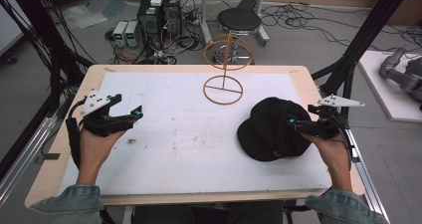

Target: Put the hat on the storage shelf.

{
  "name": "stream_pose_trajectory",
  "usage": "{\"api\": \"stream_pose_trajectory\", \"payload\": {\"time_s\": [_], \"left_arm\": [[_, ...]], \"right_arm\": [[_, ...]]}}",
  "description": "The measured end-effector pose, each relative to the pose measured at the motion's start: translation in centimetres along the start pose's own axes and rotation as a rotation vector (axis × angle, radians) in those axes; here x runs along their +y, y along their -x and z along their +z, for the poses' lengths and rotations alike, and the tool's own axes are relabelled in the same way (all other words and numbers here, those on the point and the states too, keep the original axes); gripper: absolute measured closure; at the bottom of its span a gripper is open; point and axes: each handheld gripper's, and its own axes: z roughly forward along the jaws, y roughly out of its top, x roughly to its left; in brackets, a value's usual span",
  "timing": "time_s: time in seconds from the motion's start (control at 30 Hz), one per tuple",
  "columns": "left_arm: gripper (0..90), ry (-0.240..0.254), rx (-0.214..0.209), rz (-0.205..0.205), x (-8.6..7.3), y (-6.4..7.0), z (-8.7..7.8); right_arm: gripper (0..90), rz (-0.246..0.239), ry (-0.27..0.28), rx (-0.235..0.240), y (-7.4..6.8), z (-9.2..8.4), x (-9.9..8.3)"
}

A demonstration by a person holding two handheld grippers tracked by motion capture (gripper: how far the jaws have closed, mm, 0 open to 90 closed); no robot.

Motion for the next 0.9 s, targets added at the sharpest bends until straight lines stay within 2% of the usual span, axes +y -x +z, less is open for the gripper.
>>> {"api": "stream_pose_trajectory", "payload": {"time_s": [0.57,0.77,0.9], "left_arm": [[19.6,-0.003,0.009,-0.003,-0.3,-0.2,-0.3],[19.7,-0.008,0.001,0.004,-0.6,0.0,-0.3],[19.7,-0.009,-0.001,0.001,-0.8,0.0,-0.4]], "right_arm": [[13.3,0.012,0.013,-0.001,0.3,0.1,0.2],[13.3,0.029,0.037,-0.023,0.8,0.0,0.3],[13.3,0.039,0.045,-0.035,1.1,0.6,0.1]]}}
